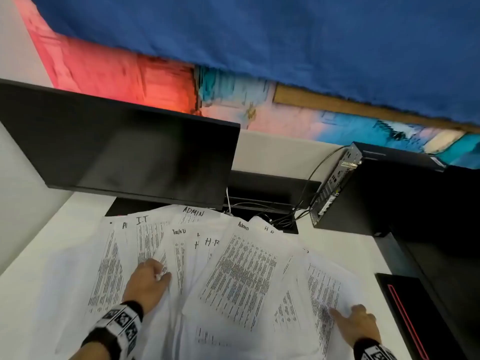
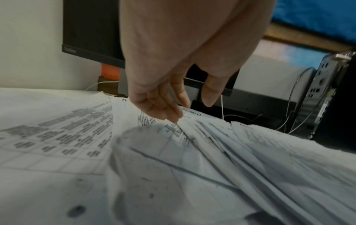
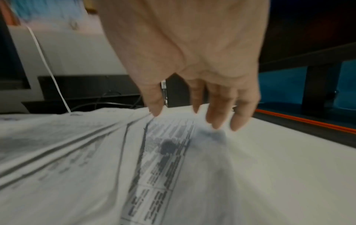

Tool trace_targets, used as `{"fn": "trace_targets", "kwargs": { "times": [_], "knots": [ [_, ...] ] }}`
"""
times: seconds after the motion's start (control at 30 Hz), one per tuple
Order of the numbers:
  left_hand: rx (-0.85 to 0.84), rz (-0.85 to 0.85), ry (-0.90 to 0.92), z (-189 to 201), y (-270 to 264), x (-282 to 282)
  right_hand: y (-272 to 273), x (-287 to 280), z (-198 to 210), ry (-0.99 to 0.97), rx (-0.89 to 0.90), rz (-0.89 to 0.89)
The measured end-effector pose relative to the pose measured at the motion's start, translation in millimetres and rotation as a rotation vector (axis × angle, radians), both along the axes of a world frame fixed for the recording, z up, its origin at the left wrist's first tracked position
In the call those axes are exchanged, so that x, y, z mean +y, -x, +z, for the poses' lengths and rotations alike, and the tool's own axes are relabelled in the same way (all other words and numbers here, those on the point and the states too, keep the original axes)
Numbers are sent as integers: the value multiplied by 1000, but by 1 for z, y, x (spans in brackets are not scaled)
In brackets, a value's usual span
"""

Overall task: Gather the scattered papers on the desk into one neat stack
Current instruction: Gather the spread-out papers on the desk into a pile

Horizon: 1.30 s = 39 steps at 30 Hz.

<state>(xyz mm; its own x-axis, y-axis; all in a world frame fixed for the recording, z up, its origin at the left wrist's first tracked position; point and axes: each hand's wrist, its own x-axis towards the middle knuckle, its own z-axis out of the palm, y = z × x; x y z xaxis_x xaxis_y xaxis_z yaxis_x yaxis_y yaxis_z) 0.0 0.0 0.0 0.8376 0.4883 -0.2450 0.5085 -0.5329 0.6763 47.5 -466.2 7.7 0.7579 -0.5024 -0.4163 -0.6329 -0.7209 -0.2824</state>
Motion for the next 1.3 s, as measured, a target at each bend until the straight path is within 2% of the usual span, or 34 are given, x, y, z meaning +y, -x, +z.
{"fn": "trace_targets", "kwargs": {
  "times": [0.07,0.17,0.23,0.3,0.37,0.47,0.6,0.7,0.8,0.87,0.93,1.0,1.07,1.13,1.23,1.3],
  "knots": [
    [84,65,-4,-8,-8,-10,-4,-7,-7,32,125,-118],
    [279,163,85,-10,-9,-36,-15,-13,-22,-38,180,-87],
    [317,158,90,-14,-9,-54,-20,-7,-23,-67,159,-4],
    [308,151,106,-18,-11,-68,-25,-1,-19,-132,59,40],
    [294,128,152,-18,-15,-80,-27,6,-20,-307,-28,43],
    [271,88,231,-15,-22,-96,-34,21,-18,-594,-9,16],
    [292,32,261,-13,-25,-112,-36,46,-18,-696,29,58],
    [392,-131,280,-10,-23,-120,-39,58,-21,-764,44,63],
    [425,-213,350,-6,-18,-122,-43,63,-23,-711,-25,53],
    [361,-206,411,-7,-14,-112,-49,64,-21,-669,-44,68],
    [254,-95,474,-2,-13,-98,-53,67,-17,-649,11,154],
    [120,43,499,-1,-13,-83,-59,69,-19,-681,144,210],
    [59,177,452,2,-17,-71,-63,75,-20,-662,267,239],
    [67,177,393,1,-20,-62,-67,87,-21,-635,268,250],
    [201,41,289,-5,-20,-50,-66,112,-21,-509,130,194],
    [180,55,179,1,-20,-34,-67,116,-35,-362,44,162]
  ]
}}
